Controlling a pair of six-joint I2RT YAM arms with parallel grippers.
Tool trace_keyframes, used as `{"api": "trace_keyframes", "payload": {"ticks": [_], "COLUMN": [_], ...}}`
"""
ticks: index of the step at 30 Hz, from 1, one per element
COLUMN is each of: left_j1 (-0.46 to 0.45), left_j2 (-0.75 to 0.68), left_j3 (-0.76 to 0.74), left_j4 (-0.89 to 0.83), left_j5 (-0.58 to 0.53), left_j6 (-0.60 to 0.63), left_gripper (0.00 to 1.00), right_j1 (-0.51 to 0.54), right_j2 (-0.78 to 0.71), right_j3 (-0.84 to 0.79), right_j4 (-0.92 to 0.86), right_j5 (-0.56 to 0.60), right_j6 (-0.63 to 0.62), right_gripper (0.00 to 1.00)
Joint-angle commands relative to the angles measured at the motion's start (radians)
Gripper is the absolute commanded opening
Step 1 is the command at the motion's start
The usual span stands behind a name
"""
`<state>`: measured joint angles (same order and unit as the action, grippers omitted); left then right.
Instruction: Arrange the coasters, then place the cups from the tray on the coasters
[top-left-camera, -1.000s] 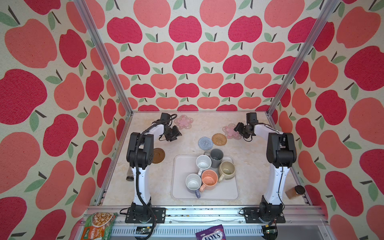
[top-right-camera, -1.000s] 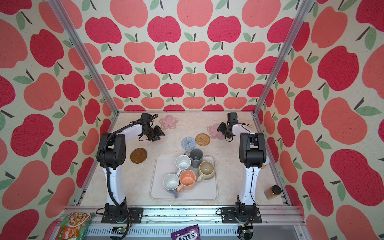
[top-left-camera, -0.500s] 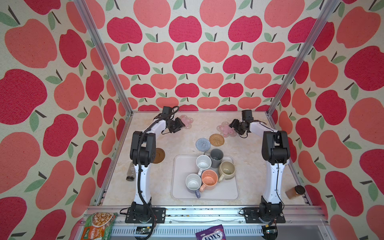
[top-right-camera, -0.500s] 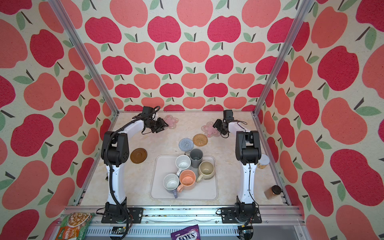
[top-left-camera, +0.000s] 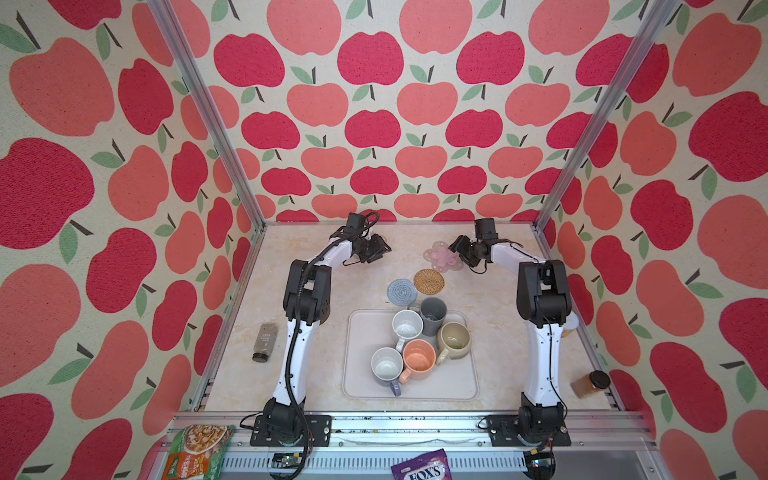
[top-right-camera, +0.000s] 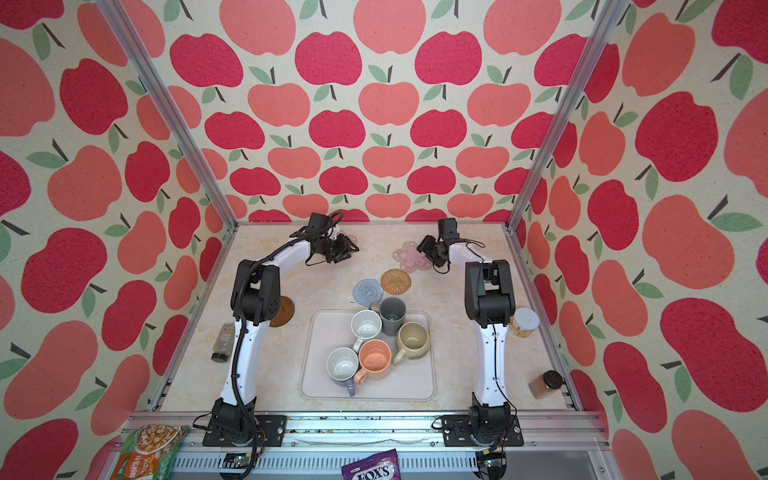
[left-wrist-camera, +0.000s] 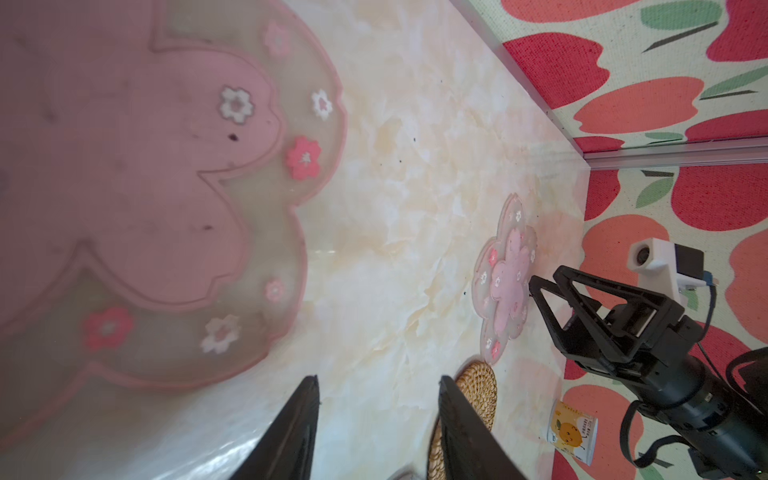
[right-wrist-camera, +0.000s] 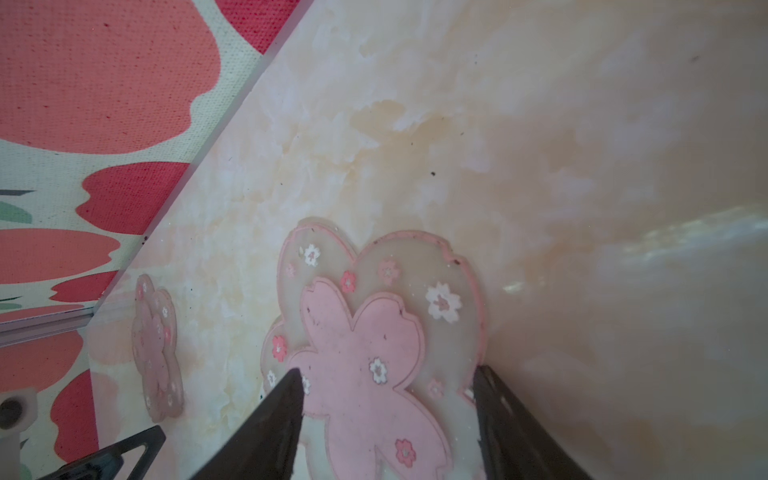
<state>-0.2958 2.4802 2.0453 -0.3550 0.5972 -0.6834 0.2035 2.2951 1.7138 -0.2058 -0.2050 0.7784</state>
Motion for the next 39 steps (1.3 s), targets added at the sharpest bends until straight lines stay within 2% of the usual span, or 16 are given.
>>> {"api": "trace_keyframes", "payload": {"ticks": [1, 7, 25, 39], "left_j1": [-0.017, -0.047, -0.091, -0.123], "left_j2": [0.052, 0.110, 0.178, 0.267], "left_j3": [0.072, 0.147, 0.155, 0.221], "left_j4": [0.026, 0.006, 0.053, 0.111], "left_j5": [0.047, 0.051, 0.094, 0.104], "left_j6": [-0.047, -0.063, -0.164, -0.247], "left_gripper": [0.48, 0.48, 0.48, 0.48], "right_j1": [0.026, 0.043, 0.106, 0.095], "right_j2": [0.070, 0.086, 0.101, 0.120], "right_j3": [-0.003, 0.014, -0.016, -0.013], "right_j4": [-0.059, -0.046, 0.041, 0.053], "right_j5": [-0.047, -0.069, -0.120, -0.115], "right_j6": [0.039, 0.057, 0.126, 0.128], "right_gripper": [0.67, 0.67, 0.67, 0.67]}}
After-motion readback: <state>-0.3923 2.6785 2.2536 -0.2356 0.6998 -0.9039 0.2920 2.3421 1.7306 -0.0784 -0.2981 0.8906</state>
